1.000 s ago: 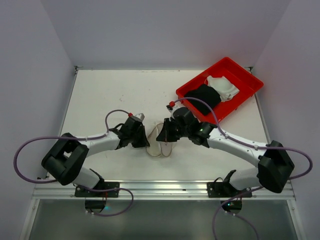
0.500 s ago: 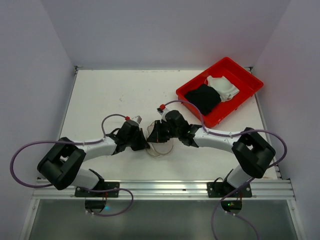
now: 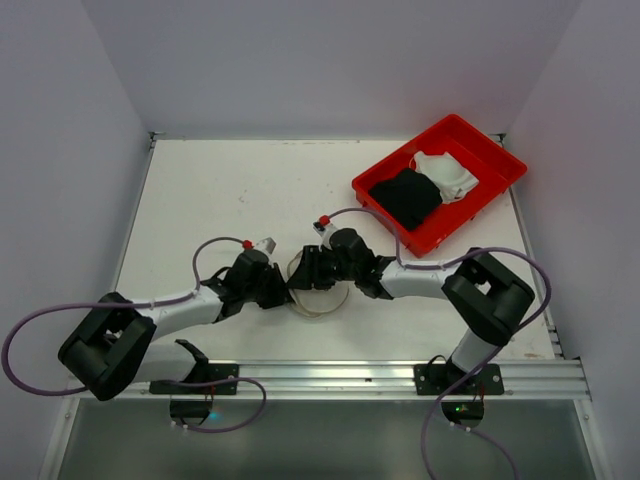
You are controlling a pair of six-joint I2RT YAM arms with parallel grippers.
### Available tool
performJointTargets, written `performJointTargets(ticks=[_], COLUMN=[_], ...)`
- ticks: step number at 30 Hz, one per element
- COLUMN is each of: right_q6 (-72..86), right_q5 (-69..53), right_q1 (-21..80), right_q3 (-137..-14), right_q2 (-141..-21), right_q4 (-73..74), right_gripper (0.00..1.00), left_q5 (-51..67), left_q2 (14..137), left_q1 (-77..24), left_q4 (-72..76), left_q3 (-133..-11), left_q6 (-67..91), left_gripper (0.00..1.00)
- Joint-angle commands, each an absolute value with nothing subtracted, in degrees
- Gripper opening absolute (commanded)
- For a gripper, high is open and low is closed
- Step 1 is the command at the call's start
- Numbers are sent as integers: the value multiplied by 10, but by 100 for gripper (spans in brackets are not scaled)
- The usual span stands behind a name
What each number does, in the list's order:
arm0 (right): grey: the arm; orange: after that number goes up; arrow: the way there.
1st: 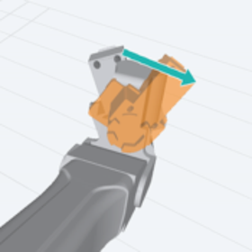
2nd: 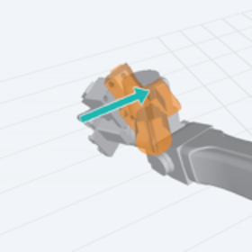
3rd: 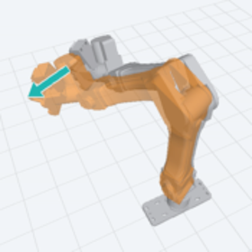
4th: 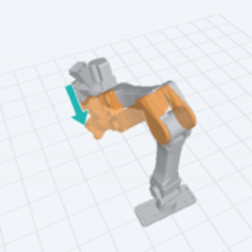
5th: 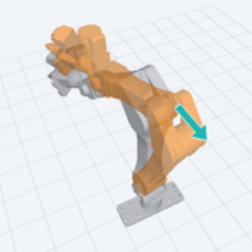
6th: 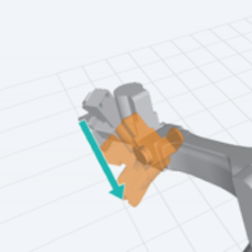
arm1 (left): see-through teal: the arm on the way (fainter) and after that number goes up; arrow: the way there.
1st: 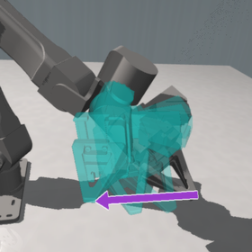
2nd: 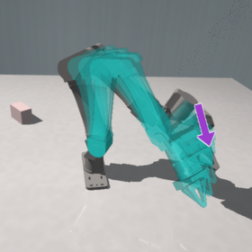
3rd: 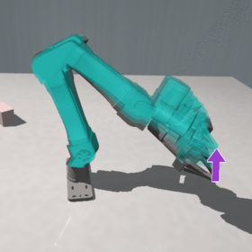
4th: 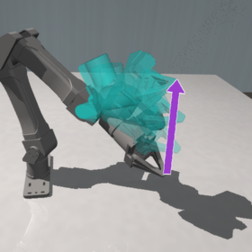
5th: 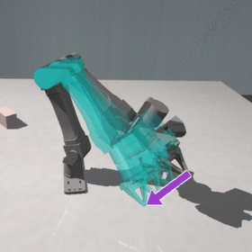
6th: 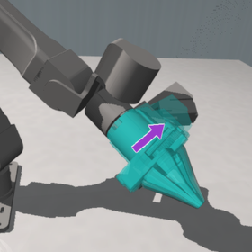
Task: Unzip the laundry bag and remove the bra
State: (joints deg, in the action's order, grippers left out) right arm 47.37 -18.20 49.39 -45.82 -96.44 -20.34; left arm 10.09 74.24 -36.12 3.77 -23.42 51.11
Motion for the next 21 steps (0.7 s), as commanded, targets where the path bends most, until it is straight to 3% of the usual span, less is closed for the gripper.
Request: performJointTargets(ticks=[1, 12, 21], right_q6=[484, 515, 512], right_q5=[-192, -222, -233], right_q1=[493, 490, 486], right_q3=[-450, -446, -444], right_q2=[-977, -1031, -1019], right_q4=[-259, -328, -337], right_gripper=[48, 49, 49], left_q5=[105, 84, 32], left_q2=[709, 613, 502], left_q1=[-359, -359, -359], left_q4=[54, 9, -125], left_q3=[-216, -186, -183], left_q6=[527, 539, 541], left_gripper=[9, 31, 68])
